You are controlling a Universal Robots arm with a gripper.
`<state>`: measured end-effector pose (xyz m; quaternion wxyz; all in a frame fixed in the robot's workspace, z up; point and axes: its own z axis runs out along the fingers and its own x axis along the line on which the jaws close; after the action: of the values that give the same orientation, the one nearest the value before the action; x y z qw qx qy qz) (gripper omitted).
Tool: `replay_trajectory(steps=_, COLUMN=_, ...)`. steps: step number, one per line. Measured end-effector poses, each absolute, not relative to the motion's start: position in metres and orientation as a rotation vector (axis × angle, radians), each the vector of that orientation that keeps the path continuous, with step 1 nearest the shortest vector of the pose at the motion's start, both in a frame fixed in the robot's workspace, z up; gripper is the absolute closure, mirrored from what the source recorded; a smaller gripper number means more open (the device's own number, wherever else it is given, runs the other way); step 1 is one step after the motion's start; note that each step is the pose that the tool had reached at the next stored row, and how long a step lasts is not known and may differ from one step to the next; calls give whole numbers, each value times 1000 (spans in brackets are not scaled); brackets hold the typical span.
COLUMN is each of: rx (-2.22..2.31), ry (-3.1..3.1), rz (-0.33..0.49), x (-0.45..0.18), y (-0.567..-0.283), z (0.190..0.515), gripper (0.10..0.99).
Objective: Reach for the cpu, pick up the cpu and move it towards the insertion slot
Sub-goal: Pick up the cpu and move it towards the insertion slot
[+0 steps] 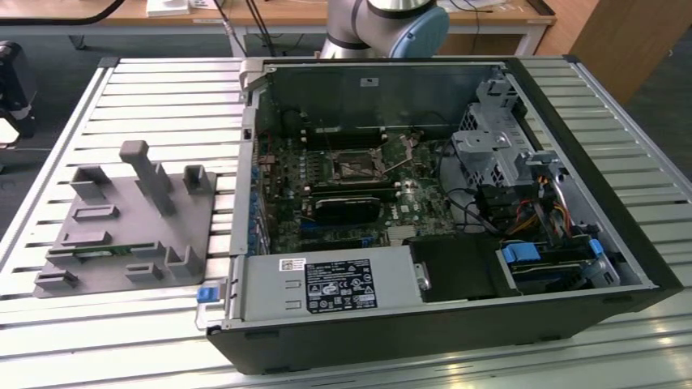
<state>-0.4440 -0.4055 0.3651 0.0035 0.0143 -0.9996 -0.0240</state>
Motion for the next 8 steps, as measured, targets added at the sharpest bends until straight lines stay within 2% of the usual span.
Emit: replay_trajectory(steps=8, rx=44, ry=-3129, rz=-76, x=-434, y=-405, z=367, gripper=541)
